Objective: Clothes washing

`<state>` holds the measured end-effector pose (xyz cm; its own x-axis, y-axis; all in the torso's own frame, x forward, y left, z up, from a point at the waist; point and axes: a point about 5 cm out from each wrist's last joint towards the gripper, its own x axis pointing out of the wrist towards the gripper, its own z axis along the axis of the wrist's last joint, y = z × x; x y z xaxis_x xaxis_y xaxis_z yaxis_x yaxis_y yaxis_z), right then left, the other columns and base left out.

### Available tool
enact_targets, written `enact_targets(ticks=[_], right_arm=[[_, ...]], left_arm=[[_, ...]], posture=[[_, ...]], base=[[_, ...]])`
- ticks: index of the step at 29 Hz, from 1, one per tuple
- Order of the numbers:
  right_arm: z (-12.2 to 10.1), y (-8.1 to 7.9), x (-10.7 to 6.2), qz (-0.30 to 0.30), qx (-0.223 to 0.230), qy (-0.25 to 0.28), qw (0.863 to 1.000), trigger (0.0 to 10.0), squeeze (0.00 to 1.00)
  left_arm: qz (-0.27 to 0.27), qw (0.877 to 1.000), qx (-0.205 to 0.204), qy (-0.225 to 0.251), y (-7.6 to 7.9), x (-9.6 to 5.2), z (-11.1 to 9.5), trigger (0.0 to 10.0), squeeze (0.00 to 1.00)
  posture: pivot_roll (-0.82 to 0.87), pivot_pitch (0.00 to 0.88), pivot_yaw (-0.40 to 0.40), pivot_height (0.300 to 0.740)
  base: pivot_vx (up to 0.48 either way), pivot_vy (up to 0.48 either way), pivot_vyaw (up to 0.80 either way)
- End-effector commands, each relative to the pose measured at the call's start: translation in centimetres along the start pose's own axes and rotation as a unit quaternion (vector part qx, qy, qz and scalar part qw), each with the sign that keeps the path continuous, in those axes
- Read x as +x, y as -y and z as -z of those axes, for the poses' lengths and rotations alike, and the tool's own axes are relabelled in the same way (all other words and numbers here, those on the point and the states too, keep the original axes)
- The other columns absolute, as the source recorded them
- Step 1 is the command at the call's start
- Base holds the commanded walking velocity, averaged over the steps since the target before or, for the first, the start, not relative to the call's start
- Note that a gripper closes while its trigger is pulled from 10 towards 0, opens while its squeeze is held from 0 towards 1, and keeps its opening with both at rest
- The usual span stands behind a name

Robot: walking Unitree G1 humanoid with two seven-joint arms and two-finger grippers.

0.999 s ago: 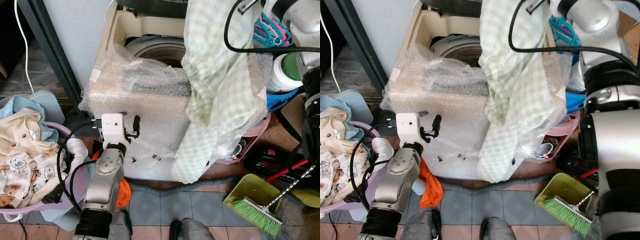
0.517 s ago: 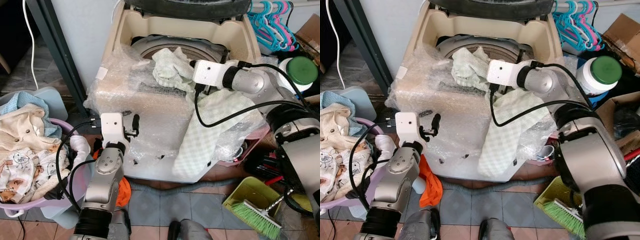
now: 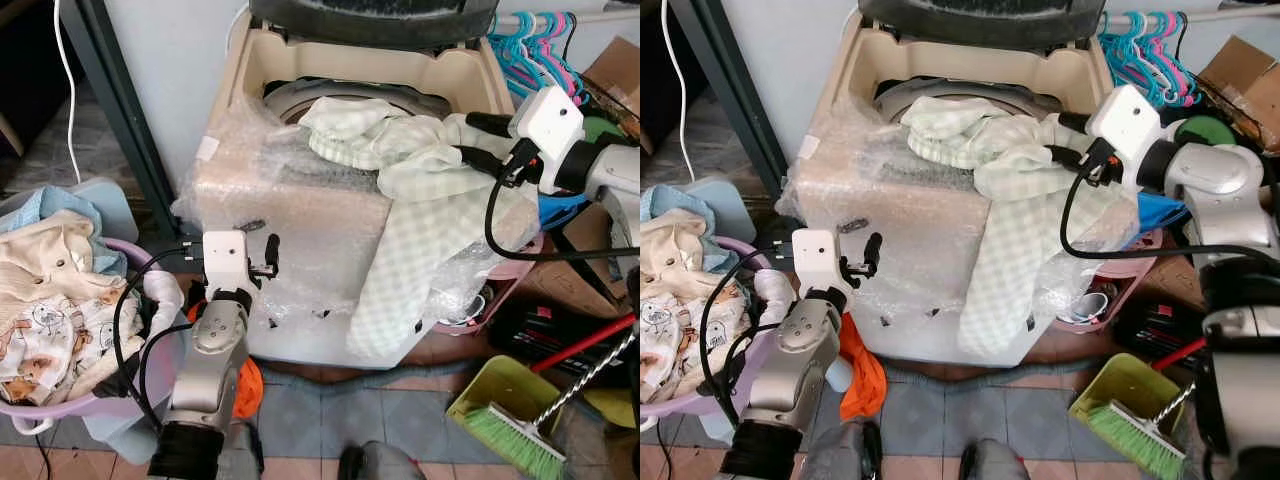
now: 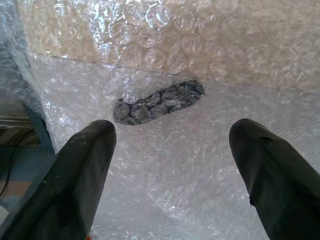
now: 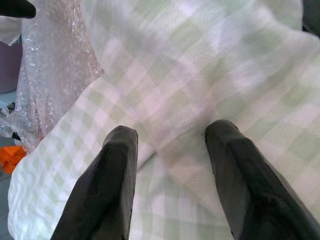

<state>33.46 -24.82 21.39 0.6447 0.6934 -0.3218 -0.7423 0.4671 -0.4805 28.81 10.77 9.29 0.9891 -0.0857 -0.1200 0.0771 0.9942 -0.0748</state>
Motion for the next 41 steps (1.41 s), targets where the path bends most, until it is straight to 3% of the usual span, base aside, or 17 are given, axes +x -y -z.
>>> enact_targets(ticks=[1,7,12,13,14,16,17,23,29,41], right_arm=[[-1.4,0.5,-0.7,-0.006,-0.022,0.01,1.0,10.0,1.0],[0.0,-1.0,0.4,-0.003,-0.026,-0.015,1.0,10.0,1.0],[1.0,-1.9,2.0,0.033,-0.054,-0.049,0.997,10.0,1.0],[1.3,-2.3,2.7,0.054,-0.046,-0.052,0.996,3.5,1.0],[1.7,-2.6,3.7,0.085,-0.035,-0.055,0.994,0.0,0.89],[2.1,-3.0,4.3,0.098,-0.031,-0.057,0.993,0.0,0.14],[2.2,-3.1,4.4,0.101,-0.03,-0.059,0.993,0.0,0.0],[2.4,-3.1,5.3,0.13,-0.036,-0.065,0.989,0.0,0.0],[0.7,-0.4,5.6,0.21,-0.048,-0.043,0.976,0.0,0.0],[-3.0,3.0,5.9,0.238,-0.061,0.01,0.969,0.0,0.0]], left_arm=[[0.015,1.0,-0.004,-0.002,0.9,0.2,0.0,10.0,0.0],[0.018,1.0,-0.002,0.0,0.9,0.4,-0.2,10.0,0.0],[0.017,1.0,-0.003,0.0,0.9,0.3,-0.1,10.0,0.0],[0.016,1.0,-0.002,-0.001,0.9,0.2,0.0,10.0,0.0],[0.015,1.0,-0.002,-0.001,0.9,0.1,0.0,10.0,0.0],[0.013,1.0,-0.002,-0.001,0.8,0.1,0.0,10.0,0.0],[0.013,1.0,-0.002,-0.001,0.8,0.2,0.0,10.0,0.0],[0.011,1.0,-0.001,0.0,0.7,0.2,0.0,10.0,0.0],[0.012,1.0,-0.003,0.001,1.0,0.3,-0.1,10.0,0.0],[0.007,1.0,-0.005,0.002,0.8,0.3,0.0,10.0,0.0]], posture=[[-0.1,0.064,-0.026,0.74],[-0.09,0.056,-0.023,0.74],[-0.08,0.052,-0.028,0.74],[-0.08,0.052,-0.029,0.74],[-0.08,0.052,-0.031,0.74],[-0.07,0.052,-0.031,0.74],[-0.07,0.052,-0.031,0.74],[-0.07,0.049,-0.034,0.74],[-0.08,0.048,-0.037,0.74],[-0.07,0.054,-0.045,0.74]], base=[[0.0,0.0,0.0],[0.0,0.0,0.0],[0.0,0.0,0.0],[0.0,0.0,0.0],[0.0,0.0,0.0],[0.0,0.0,0.0],[0.0,0.0,0.0],[0.0,0.0,0.0],[0.0,0.0,0.0],[0.0,0.0,0.0]])
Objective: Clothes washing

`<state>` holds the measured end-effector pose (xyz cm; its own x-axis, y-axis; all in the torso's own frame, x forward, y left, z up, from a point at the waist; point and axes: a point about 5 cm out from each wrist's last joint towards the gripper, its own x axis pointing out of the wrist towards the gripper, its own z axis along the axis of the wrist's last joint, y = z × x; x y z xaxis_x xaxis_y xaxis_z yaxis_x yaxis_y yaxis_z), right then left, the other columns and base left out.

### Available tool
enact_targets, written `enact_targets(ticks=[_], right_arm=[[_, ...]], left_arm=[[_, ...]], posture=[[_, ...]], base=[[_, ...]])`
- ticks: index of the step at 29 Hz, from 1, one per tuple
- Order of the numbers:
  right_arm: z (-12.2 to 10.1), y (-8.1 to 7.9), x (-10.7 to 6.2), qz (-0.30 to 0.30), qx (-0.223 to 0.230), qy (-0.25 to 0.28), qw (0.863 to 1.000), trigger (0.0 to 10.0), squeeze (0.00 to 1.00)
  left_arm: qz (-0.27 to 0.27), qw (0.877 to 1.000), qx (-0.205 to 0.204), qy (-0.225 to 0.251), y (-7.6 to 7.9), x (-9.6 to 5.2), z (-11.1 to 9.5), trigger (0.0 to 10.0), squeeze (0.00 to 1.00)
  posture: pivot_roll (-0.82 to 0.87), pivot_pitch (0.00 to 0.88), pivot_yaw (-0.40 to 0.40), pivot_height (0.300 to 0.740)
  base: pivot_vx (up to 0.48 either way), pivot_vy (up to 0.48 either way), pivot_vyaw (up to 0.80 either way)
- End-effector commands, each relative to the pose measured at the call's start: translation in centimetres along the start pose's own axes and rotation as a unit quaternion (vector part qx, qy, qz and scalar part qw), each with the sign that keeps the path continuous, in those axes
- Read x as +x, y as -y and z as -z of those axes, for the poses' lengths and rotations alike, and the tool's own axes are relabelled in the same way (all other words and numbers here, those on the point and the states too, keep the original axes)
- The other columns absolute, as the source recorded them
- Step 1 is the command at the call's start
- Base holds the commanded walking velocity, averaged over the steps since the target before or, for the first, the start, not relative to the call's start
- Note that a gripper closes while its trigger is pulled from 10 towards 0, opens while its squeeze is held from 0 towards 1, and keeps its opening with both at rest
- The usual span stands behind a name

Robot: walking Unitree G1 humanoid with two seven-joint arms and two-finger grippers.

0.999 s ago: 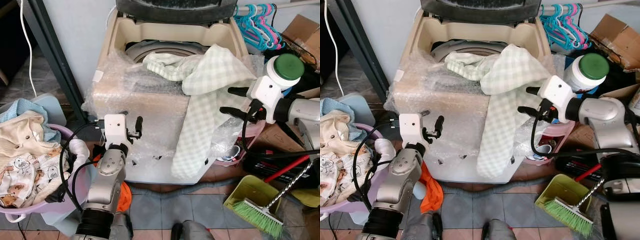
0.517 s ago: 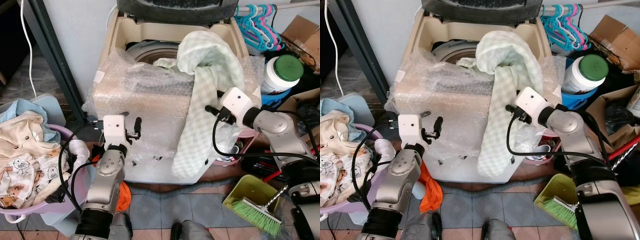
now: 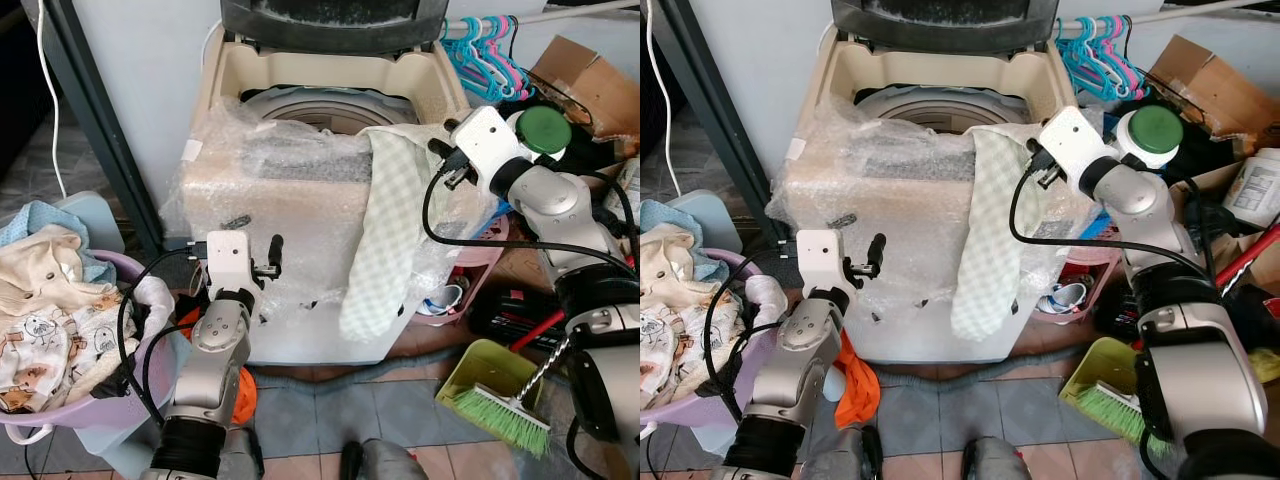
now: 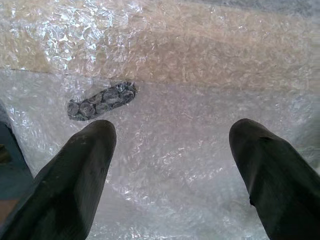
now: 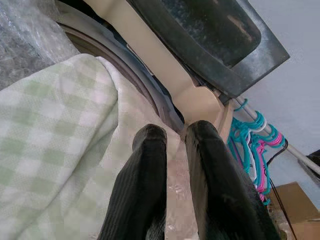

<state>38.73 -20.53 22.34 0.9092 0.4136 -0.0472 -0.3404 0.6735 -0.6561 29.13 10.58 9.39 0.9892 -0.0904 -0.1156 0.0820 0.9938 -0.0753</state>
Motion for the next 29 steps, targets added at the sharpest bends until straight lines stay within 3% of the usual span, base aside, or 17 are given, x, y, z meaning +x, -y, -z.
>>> enact_targets(ticks=[1,3,4,6,9,10,11,18,20,25,29], right_arm=[[-1.0,0.8,0.2,-0.001,-0.003,0.017,1.0,0.0,0.0],[-1.3,0.8,0.2,-0.012,0.003,0.027,1.0,0.0,0.0],[-1.4,0.8,0.2,-0.016,0.006,0.031,0.999,0.5,0.0],[-1.3,0.3,-0.2,-0.03,0.029,0.044,0.998,10.0,0.0],[-0.8,-0.5,-0.6,-0.039,0.035,0.048,0.997,10.0,0.0],[-0.5,-0.7,-0.8,-0.035,0.054,0.051,0.997,10.0,0.79],[-0.3,-1.0,-0.9,-0.032,0.068,0.052,0.996,10.0,1.0],[0.0,-3.2,-1.4,-0.017,0.118,0.07,0.99,10.0,1.0],[-0.1,-3.5,-1.4,0.007,0.114,0.072,0.991,10.0,1.0],[0.0,-2.6,-1.7,0.08,0.067,0.062,0.993,10.0,1.0],[1.0,-2.2,-1.6,0.107,0.105,0.032,0.988,10.0,1.0]], left_arm=[[0.005,1.0,-0.005,0.0,0.7,0.0,0.1,10.0,0.0],[0.004,1.0,-0.005,0.0,0.6,0.0,0.1,10.0,0.0],[0.004,1.0,-0.005,0.0,0.6,-0.1,0.1,10.0,0.0],[0.003,1.0,-0.005,-0.001,0.5,-0.1,0.1,10.0,0.0],[0.003,1.0,-0.004,-0.001,0.4,-0.1,0.1,10.0,0.0],[0.003,1.0,-0.003,0.0,0.4,0.0,0.0,10.0,0.0],[0.003,1.0,-0.002,0.0,0.3,0.0,0.0,10.0,0.0],[-0.011,0.999,0.029,0.013,-1.0,0.1,-0.8,10.0,0.0],[-0.025,0.998,0.058,0.017,-2.0,-0.2,-0.9,10.0,0.0],[-0.048,0.995,0.089,0.005,-4.1,-2.2,-0.6,10.0,0.0],[-0.062,0.994,0.091,-0.01,-4.7,-3.7,0.1,10.0,0.0]], posture=[[-0.07,0.054,-0.045,0.74],[-0.07,0.055,-0.046,0.74],[-0.07,0.055,-0.046,0.74],[-0.07,0.056,-0.044,0.74],[-0.07,0.056,-0.037,0.74],[-0.07,0.057,-0.031,0.74],[-0.07,0.057,-0.028,0.74],[-0.05,0.075,-0.002,0.74],[-0.04,0.085,0.002,0.74],[0.0,0.143,0.001,0.74],[0.01,0.159,-0.009,0.74]], base=[[0.0,0.0,0.0],[0.0,0.0,0.0],[0.0,0.0,0.0],[0.0,0.0,0.0],[0.0,0.0,0.0],[0.0,0.0,0.0],[0.0,0.0,0.0],[0.0,0.0,0.0],[0.0,0.0,0.0],[0.0,0.0,0.0],[0.0,0.0,0.0]])
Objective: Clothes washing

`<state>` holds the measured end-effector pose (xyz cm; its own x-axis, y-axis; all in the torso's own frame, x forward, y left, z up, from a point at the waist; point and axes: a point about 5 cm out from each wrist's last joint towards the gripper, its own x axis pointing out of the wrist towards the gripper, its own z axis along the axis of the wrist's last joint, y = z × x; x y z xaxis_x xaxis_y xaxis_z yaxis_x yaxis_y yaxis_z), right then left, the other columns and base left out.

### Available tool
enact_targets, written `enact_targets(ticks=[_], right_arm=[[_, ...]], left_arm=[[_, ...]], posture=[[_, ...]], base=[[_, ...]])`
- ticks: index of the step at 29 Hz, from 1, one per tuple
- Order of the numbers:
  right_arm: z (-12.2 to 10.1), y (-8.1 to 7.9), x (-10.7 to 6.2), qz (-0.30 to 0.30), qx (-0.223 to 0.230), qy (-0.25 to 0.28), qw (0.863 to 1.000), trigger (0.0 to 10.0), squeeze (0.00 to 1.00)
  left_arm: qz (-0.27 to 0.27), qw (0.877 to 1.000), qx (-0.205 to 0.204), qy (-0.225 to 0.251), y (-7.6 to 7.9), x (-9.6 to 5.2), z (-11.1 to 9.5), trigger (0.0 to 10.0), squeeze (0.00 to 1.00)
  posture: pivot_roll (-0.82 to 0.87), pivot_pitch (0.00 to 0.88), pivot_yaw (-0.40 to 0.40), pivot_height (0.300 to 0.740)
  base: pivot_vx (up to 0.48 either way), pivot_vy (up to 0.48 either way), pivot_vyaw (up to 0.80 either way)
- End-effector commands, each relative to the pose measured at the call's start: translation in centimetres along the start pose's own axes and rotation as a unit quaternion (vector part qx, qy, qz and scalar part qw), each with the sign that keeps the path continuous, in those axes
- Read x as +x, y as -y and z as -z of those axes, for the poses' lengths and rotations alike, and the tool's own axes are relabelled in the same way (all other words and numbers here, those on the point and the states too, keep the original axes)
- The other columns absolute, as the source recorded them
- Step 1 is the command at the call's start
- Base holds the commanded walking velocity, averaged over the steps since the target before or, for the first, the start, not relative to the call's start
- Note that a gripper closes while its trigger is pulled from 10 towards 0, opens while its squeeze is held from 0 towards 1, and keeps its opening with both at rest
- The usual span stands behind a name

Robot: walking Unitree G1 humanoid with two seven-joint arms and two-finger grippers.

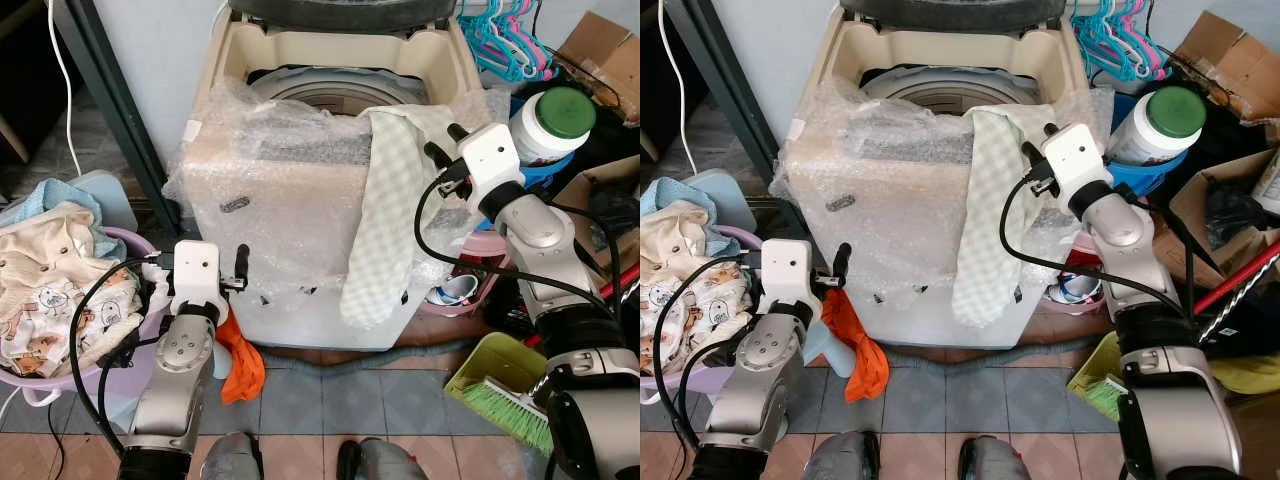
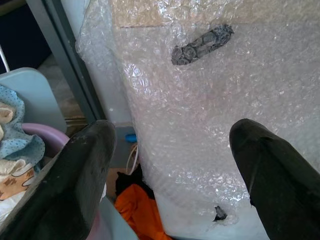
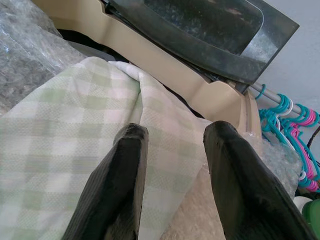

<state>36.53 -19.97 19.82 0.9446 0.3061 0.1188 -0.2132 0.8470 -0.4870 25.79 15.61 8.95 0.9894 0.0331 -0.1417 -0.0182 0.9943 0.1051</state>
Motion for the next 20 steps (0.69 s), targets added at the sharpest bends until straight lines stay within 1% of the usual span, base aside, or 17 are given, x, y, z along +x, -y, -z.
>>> enact_targets(ticks=[1,2,3,4,7,8,9,11,12,14,16,17,19,20], right_arm=[[0.3,0.4,0.2,0.014,0.011,-0.016,1.0,10.0,1.0],[0.5,0.2,0.2,0.014,0.019,-0.022,0.999,10.0,0.88],[0.9,0.0,0.4,0.021,0.025,-0.032,0.999,10.0,0.25],[1.4,-0.1,0.5,0.026,0.035,-0.051,0.998,10.0,0.0],[2.3,-0.5,0.8,0.042,0.052,-0.081,0.995,10.0,0.0],[2.5,-0.7,0.9,0.04,0.06,-0.088,0.994,10.0,0.0],[2.9,-1.4,1.1,0.03,0.07,-0.106,0.991,10.0,0.0],[3.2,-1.8,1.0,0.023,0.075,-0.116,0.99,10.0,0.0],[3.6,-2.3,0.9,0.011,0.083,-0.125,0.989,0.0,0.0],[4.1,-3.0,0.8,-0.005,0.096,-0.134,0.986,0.0,0.0],[4.3,-3.3,0.7,-0.015,0.102,-0.136,0.985,0.0,0.0],[4.2,-3.3,0.7,-0.017,0.104,-0.132,0.986,0.0,0.0],[4.2,-3.2,0.7,-0.016,0.105,-0.131,0.986,0.0,0.0],[3.9,-3.0,0.9,-0.019,0.103,-0.121,0.987,0.0,0.0]], left_arm=[[-0.003,1.0,0.008,-0.002,-0.1,-0.5,-0.1,10.0,0.0],[-0.004,1.0,0.008,-0.004,0.0,-0.6,0.1,10.0,0.0],[-0.003,1.0,0.006,-0.007,0.1,-0.7,0.1,10.0,0.0],[0.0,1.0,0.003,-0.008,0.3,-0.9,0.1,10.0,0.0],[0.01,1.0,-0.003,-0.011,0.8,-1.1,0.0,10.0,0.0],[0.014,1.0,-0.003,-0.012,1.0,-1.1,-0.1,10.0,0.0],[0.019,1.0,-0.005,-0.012,1.1,-1.2,-0.2,10.0,0.0],[0.019,1.0,-0.005,-0.012,1.1,-1.3,-0.3,10.0,0.0],[0.02,1.0,-0.005,-0.013,1.1,-1.3,-0.2,10.0,0.0],[0.024,1.0,-0.005,-0.016,1.1,-1.4,-0.2,10.0,0.0],[0.026,0.999,-0.005,-0.017,1.1,-1.4,-0.1,10.0,0.0],[0.036,0.999,-0.007,-0.011,1.3,-1.3,-0.3,10.0,0.0],[0.039,0.999,-0.008,-0.009,1.3,-1.3,-0.4,10.0,0.0],[0.041,0.999,-0.011,-0.008,1.5,-1.2,-0.5,10.0,0.0]], posture=[[0.02,0.161,-0.012,0.74],[0.02,0.161,-0.012,0.74],[0.02,0.161,-0.012,0.74],[0.03,0.16,-0.013,0.74],[0.03,0.155,-0.013,0.74],[0.04,0.154,-0.012,0.74],[0.04,0.152,-0.01,0.74],[0.04,0.147,-0.009,0.74],[0.04,0.145,-0.008,0.74],[0.04,0.142,-0.008,0.74],[0.04,0.137,-0.008,0.74],[0.03,0.133,-0.008,0.74],[0.03,0.133,-0.008,0.74],[0.03,0.132,-0.008,0.74]], base=[[0.0,0.0,0.0],[0.0,0.0,0.0],[0.0,0.0,0.0],[0.0,0.0,0.0],[0.0,0.0,0.0],[0.0,0.0,0.0],[0.0,0.0,0.0],[0.0,0.0,0.0],[0.0,0.0,0.0],[0.0,0.0,0.0],[0.0,0.0,0.0],[0.0,0.0,0.0],[0.0,0.0,0.0],[0.0,0.0,0.0]])
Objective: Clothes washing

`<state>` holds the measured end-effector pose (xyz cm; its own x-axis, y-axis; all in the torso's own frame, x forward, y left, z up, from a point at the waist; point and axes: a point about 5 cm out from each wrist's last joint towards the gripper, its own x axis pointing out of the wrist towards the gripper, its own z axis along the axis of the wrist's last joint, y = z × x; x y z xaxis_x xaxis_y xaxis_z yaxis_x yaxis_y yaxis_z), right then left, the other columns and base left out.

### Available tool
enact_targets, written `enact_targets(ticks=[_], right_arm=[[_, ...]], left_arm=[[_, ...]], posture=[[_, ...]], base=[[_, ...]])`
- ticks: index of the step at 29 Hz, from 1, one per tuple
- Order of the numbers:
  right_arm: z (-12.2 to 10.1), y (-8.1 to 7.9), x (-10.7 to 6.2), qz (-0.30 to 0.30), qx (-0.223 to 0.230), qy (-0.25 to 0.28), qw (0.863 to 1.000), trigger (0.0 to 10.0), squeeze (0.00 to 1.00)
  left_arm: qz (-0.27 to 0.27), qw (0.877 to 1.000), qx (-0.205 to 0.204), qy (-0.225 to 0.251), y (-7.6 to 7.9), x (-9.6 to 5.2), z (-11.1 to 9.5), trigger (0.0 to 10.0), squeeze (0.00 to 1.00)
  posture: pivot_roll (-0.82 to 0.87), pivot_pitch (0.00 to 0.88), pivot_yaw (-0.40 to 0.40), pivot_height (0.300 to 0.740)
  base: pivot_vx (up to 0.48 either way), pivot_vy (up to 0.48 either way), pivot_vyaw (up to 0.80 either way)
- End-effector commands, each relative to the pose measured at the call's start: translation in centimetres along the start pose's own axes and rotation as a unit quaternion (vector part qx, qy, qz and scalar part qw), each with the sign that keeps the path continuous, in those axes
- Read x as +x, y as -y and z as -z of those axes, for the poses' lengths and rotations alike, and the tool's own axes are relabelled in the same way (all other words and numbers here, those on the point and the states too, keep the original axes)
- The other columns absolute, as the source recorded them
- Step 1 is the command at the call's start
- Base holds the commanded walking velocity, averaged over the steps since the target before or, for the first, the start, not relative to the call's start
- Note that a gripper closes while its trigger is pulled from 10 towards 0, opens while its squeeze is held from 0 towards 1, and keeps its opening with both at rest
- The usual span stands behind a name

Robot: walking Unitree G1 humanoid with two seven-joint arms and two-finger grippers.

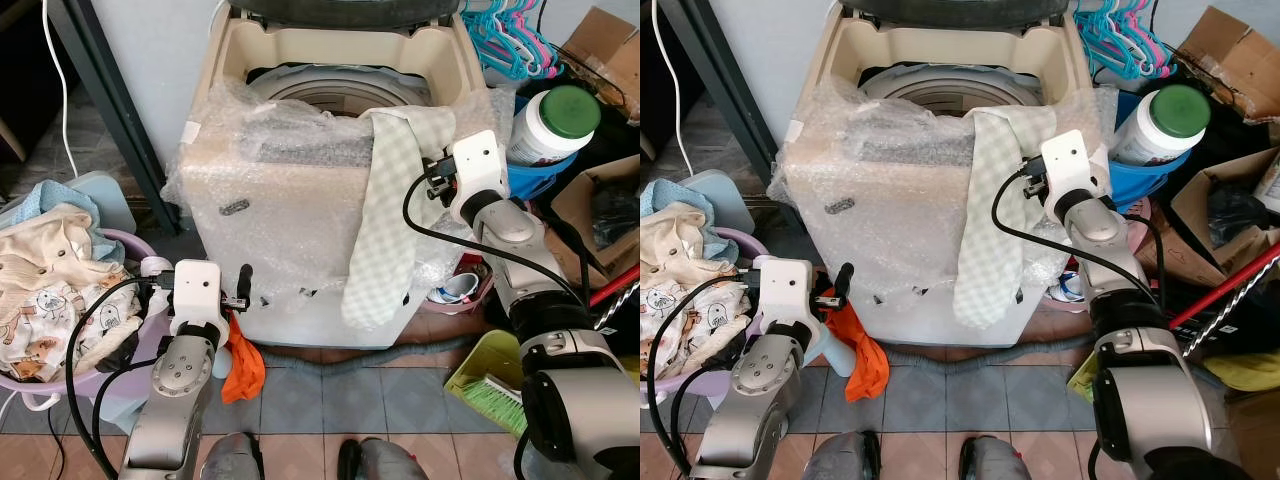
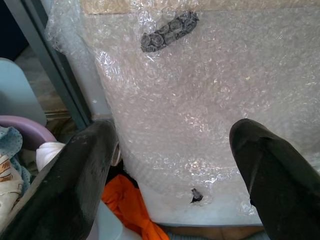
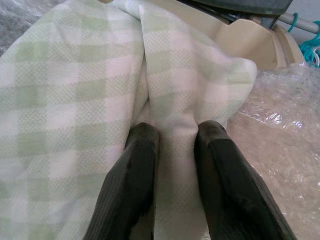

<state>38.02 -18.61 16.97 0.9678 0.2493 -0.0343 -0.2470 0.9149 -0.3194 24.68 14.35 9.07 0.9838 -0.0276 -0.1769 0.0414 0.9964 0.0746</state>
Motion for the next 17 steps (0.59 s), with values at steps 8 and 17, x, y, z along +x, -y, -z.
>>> enact_targets(ticks=[8,17], right_arm=[[0.1,0.8,0.1,-0.034,-0.019,-0.014,0.999,0.0,0.0],[-3.1,1.6,0.7,-0.071,-0.054,0.044,0.995,0.0,0.0]], left_arm=[[0.017,1.0,-0.005,0.011,0.9,0.3,-0.6,10.0,0.0],[0.014,1.0,-0.013,0.011,1.2,0.6,-0.5,10.0,0.0]], posture=[[0.02,0.123,-0.02,0.74],[0.01,0.113,-0.038,0.74]], base=[[0.0,0.0,0.0],[0.0,0.0,0.0]])
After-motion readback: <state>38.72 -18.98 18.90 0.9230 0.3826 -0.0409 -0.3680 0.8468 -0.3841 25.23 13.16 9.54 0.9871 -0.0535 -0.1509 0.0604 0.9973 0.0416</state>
